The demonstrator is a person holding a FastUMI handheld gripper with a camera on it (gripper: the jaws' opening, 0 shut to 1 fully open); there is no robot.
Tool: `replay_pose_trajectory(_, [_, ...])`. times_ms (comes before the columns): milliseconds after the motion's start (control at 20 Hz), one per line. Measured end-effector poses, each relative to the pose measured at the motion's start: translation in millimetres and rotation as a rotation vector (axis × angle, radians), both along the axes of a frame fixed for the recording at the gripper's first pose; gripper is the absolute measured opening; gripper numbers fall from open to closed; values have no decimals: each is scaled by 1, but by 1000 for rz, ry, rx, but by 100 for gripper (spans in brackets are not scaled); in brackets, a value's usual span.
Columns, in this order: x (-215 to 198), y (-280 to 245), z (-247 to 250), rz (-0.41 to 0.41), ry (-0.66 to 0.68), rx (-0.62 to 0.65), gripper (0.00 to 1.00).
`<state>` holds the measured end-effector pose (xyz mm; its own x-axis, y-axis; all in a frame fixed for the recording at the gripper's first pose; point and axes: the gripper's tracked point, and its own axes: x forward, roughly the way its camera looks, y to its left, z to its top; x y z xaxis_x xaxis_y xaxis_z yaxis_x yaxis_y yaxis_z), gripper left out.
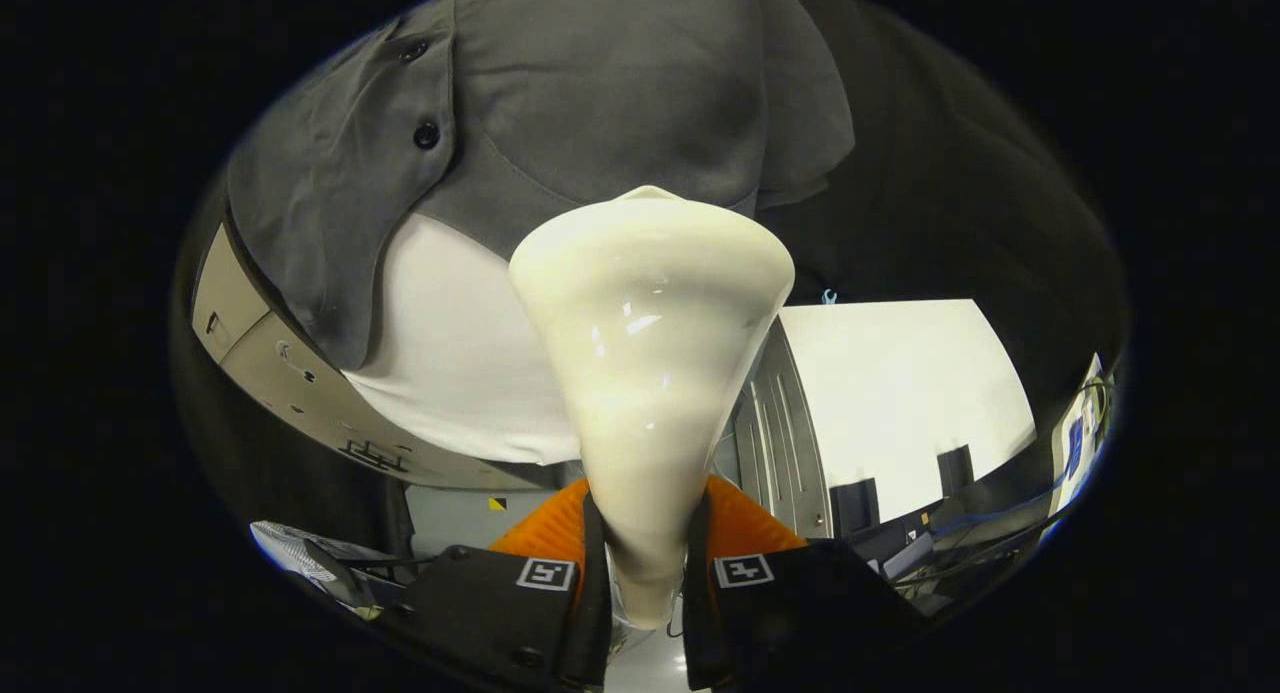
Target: Iron the clothes twice with a garment steamer, once on the left side and once on the right side.
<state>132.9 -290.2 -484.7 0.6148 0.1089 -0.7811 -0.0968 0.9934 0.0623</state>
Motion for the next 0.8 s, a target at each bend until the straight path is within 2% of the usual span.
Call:
replay_pose_trajectory(350, [-13, 16, 78, -54, -88, 30, 37])
replay_pose_trajectory(800, [-20, 45, 191, -36, -220, 39, 37])
